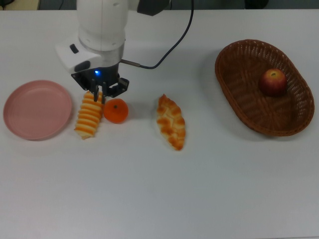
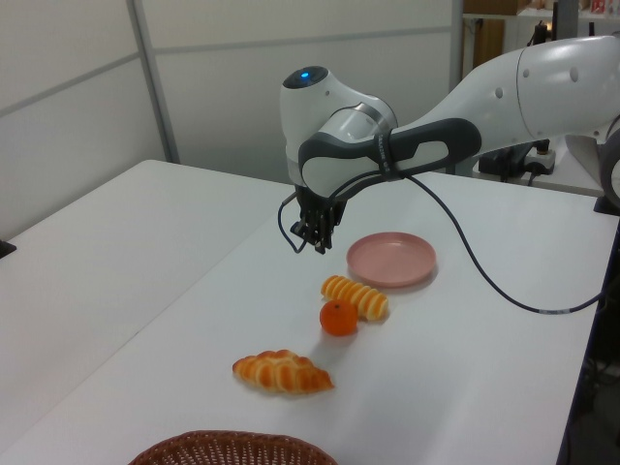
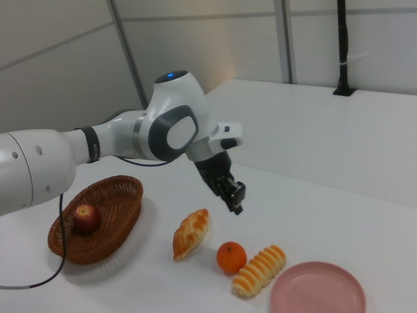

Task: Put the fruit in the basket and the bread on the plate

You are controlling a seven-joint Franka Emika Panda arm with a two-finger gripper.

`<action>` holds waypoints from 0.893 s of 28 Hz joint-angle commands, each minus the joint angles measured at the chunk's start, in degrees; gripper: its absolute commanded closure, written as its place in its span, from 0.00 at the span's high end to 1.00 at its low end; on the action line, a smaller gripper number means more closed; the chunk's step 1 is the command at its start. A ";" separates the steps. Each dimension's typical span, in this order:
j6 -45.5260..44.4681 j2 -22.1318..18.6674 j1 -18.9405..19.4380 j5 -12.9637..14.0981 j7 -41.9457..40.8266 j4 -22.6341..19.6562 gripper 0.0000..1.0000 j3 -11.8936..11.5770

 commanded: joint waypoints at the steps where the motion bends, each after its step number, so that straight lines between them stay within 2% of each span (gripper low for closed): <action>1: -4.40 0.04 5.76 -0.39 2.25 -0.74 1.00 0.31; 8: -5.12 0.65 11.39 -0.13 3.39 -3.20 1.00 0.40; 13: -4.42 3.45 14.38 -0.39 5.41 -4.43 1.00 0.40; 17: -0.82 5.66 14.82 -0.74 7.79 -4.61 1.00 0.31; 21: 1.30 8.65 14.91 -3.90 9.81 -4.61 1.00 0.40; 25: 4.02 11.90 15.00 -5.57 11.83 -4.61 1.00 0.40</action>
